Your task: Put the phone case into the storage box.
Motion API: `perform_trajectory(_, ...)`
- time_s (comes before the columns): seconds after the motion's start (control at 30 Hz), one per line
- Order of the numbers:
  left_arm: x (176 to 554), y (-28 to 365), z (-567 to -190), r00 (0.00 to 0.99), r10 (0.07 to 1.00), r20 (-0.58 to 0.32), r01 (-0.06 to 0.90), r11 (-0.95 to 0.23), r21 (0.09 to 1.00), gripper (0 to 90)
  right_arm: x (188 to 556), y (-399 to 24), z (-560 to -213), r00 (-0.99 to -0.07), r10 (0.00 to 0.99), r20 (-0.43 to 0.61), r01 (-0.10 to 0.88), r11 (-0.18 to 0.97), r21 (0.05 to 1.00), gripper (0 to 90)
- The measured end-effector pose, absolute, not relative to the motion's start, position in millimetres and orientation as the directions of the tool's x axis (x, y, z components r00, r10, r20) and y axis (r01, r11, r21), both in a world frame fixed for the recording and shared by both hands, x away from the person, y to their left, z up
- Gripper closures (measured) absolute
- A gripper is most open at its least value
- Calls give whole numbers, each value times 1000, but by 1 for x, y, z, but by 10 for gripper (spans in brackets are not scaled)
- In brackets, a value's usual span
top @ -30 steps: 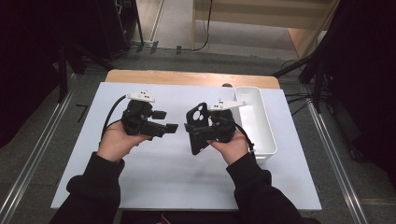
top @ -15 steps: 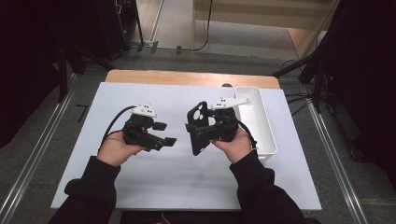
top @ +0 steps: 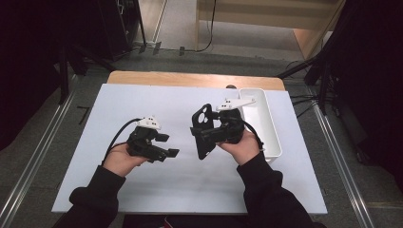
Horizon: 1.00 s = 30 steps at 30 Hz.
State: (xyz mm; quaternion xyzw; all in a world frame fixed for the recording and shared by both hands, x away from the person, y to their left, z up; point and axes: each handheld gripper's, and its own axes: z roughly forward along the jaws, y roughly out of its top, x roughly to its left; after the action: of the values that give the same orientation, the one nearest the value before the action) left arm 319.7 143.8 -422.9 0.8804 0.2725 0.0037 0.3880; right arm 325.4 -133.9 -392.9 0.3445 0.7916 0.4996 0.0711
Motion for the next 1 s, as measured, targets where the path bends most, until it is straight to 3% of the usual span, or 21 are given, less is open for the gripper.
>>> perform_trajectory(1.0,291,190,-454,815,517,-262,535,-497,683,273,325,-152,-382,-772,595,221,472,305,827,119)
